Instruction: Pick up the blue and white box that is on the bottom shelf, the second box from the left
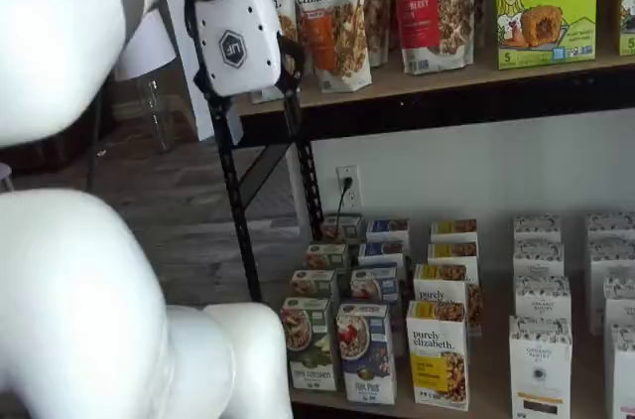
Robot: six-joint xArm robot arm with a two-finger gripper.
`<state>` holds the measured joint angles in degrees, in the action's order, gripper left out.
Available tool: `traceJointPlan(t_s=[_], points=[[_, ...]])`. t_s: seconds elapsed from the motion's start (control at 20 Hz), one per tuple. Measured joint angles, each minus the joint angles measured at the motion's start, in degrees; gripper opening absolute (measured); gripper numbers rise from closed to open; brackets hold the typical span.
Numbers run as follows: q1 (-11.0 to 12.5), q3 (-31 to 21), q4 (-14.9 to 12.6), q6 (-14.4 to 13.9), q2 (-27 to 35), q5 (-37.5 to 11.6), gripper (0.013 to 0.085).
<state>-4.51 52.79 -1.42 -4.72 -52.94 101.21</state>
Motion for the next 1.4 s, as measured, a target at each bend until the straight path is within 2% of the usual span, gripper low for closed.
traceJointPlan(t_s=[0.75,1.1,1.4], points=[[0.4,-10.3,-1.9,0.2,-1.4,-8.6,0.0850],[1.1,-14.3,-1.8,0.6,-1.1,-12.0,0.0850],[0.5,-17.8,-1.9,-0.2,-0.6,-16.0,0.0850]])
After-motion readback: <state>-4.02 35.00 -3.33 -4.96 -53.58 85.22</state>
